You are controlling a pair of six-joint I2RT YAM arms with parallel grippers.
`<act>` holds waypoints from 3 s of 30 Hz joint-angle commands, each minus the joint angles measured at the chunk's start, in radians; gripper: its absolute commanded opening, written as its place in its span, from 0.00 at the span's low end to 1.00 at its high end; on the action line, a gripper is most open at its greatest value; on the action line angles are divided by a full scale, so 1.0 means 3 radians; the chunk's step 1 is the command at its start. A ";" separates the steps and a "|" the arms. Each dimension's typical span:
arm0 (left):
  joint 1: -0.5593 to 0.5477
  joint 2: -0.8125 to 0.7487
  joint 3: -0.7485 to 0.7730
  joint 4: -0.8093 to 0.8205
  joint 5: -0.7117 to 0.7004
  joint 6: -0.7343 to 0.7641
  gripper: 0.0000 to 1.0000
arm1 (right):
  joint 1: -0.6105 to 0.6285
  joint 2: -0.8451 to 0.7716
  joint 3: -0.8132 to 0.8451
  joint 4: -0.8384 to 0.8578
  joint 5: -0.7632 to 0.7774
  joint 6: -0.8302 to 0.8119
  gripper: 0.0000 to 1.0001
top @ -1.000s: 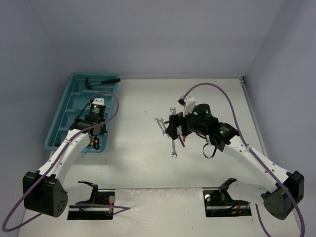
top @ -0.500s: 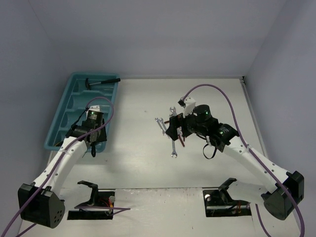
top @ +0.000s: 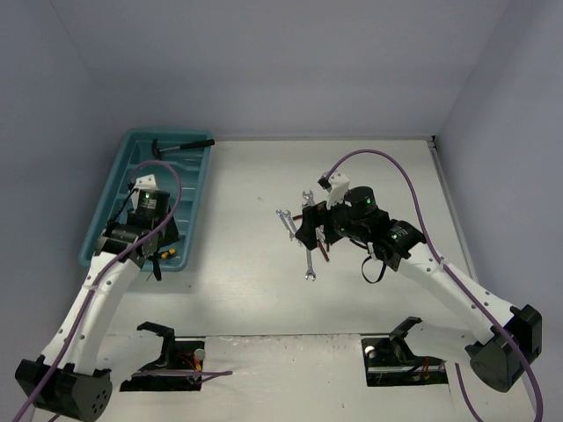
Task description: Sort the tools into containers
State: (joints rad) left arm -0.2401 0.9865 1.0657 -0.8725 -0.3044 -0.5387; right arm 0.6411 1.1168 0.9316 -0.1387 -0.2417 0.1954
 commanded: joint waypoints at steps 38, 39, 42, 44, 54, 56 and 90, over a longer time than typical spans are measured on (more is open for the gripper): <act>-0.0015 -0.0086 -0.0330 -0.0506 0.0086 -0.1450 0.42 | 0.0052 0.0025 0.0019 0.0186 -0.0140 0.0029 0.91; -0.0027 -0.0040 -0.0311 -0.0476 0.0115 -0.1480 0.42 | 0.0052 0.0023 0.0017 0.0186 -0.0136 0.0029 0.91; -0.0085 0.0076 -0.0269 -0.0350 0.0161 -0.1575 0.41 | 0.0052 0.0005 0.0009 0.0186 -0.0125 0.0029 0.91; -0.0137 0.0139 -0.0262 -0.0277 0.0188 -0.1641 0.41 | 0.0052 0.0001 0.0002 0.0184 -0.0113 0.0031 0.91; -0.0263 0.0646 -0.0115 0.0250 0.0114 -0.1772 0.40 | 0.0052 -0.0026 -0.0017 0.0181 -0.0069 0.0039 0.91; -0.0263 0.0777 -0.0018 0.0299 0.0075 -0.1695 0.40 | 0.0052 -0.0031 -0.0017 0.0181 -0.0069 0.0039 0.91; 0.0999 0.0316 0.1439 -0.0267 0.0264 0.0116 0.66 | 0.1568 0.1585 0.1541 0.0392 0.0014 -0.0010 0.85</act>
State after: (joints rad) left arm 0.0118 1.0856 1.4035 -0.9232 -0.1694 -0.4997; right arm 1.0227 1.5099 1.2726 -0.0916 -0.2831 0.1831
